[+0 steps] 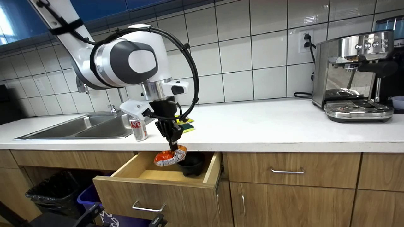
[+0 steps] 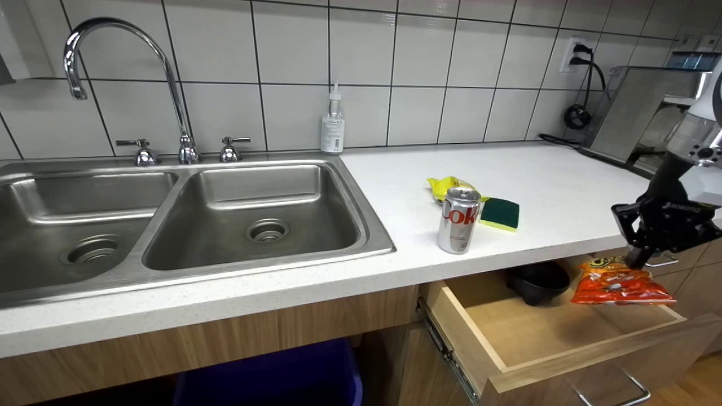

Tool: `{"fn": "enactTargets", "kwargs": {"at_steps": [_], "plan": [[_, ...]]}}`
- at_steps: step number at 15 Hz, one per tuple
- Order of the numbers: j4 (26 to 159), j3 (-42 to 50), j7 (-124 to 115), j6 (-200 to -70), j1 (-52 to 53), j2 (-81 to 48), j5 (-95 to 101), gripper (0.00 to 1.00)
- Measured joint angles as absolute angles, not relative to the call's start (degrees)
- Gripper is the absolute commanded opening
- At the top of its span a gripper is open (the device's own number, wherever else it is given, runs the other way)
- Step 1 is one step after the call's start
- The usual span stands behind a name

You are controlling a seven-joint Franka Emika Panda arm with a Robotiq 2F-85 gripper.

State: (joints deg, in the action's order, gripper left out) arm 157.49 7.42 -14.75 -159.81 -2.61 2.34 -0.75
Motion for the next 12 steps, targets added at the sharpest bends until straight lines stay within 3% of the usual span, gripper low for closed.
{"fn": "enactTargets", "kwargs": {"at_steps": [12], "plan": [[157.78, 8.32, -14.75, -158.26, -5.39, -0.97, -0.77, 0.00]]}}
